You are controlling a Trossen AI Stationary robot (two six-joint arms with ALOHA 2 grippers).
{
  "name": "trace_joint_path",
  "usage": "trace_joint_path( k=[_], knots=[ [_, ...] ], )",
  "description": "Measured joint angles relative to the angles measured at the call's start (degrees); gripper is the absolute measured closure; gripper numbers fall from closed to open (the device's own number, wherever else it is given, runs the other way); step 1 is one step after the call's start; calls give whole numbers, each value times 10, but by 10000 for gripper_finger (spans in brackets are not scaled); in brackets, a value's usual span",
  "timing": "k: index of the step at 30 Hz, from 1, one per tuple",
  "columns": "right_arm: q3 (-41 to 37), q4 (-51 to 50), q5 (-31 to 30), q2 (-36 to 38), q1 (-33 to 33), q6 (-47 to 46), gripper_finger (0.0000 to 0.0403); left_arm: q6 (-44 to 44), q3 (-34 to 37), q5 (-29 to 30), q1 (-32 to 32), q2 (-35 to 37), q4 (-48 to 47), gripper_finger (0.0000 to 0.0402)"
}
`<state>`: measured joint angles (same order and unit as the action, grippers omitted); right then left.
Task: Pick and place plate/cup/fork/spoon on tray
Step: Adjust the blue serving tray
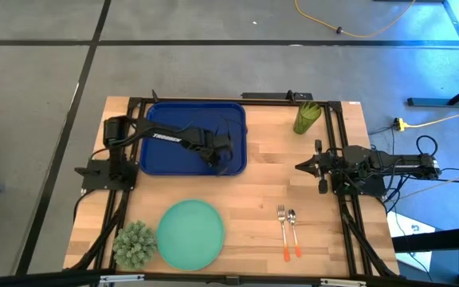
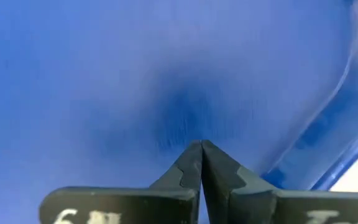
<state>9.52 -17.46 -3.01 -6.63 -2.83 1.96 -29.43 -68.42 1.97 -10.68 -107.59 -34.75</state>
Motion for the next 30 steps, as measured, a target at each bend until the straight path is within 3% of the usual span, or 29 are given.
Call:
trace_joint_path(
  k=[14,30],
  knots=[
    [0,-3,0,0,0,0,382,-34,-3,-41,39,-31,82,401],
    [0,-3,0,0,0,0,382,-104,0,-50,95,-34,165,401]
  ],
)
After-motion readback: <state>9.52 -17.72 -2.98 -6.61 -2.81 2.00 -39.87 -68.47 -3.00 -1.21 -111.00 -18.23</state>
